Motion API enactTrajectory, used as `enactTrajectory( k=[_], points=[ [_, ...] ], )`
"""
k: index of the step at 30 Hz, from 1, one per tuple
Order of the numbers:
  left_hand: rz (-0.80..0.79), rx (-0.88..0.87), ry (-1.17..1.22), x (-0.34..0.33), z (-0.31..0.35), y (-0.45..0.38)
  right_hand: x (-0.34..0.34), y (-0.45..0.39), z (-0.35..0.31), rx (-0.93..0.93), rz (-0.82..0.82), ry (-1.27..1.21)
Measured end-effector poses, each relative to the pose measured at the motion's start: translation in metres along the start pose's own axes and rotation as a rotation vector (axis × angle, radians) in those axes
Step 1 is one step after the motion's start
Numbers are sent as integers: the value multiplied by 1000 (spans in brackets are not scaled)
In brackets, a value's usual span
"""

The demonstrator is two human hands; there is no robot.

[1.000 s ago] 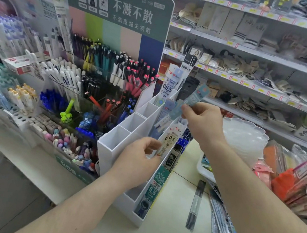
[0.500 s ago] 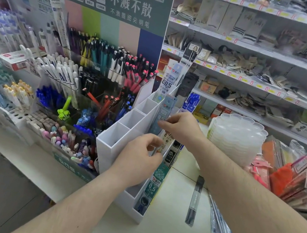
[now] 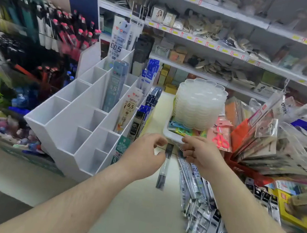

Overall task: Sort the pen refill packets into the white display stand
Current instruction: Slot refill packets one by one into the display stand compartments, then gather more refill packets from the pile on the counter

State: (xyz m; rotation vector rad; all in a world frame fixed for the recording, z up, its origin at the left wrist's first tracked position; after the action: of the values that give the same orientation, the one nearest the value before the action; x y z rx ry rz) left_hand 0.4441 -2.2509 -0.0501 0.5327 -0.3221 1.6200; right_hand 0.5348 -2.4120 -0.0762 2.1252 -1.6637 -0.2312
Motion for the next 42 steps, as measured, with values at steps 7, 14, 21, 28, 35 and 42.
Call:
enactTrajectory(
  k=[7, 14, 21, 28, 35, 42],
  points=[
    [-255, 94, -288, -91, -46, -32, 49, 17, 69, -43, 216, 854],
    [-441, 76, -686, -154, -70, -57, 49, 12, 100, -86, 152, 1297],
    [-399, 71, -808, -179, -53, -92, 65, -11, 130, -202, 74, 1265],
    [-392, 31, -793, -182, -70, -83, 56, -11, 136, -93, 56, 1347],
    [-298, 16, -553, -152, -87, -70, 14, 2, 133, -7, -26, 1232],
    [-210, 82, -372, -123, -95, -63, -13, 11, 124, 106, -86, 916]
  ],
)
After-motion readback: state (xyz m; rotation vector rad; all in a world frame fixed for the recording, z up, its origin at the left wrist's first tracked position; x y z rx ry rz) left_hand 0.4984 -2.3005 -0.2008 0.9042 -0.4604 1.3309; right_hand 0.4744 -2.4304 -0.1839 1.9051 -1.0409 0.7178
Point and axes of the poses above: each hand's wrist, its own y-axis away from the middle knuckle, its own x-axis out of the back of the hand, z = x × y, the point moved 6 cm from there along -y, towards the middle knuckle, and after that the axes turned 1 degree about y, right-handed, at the moved point
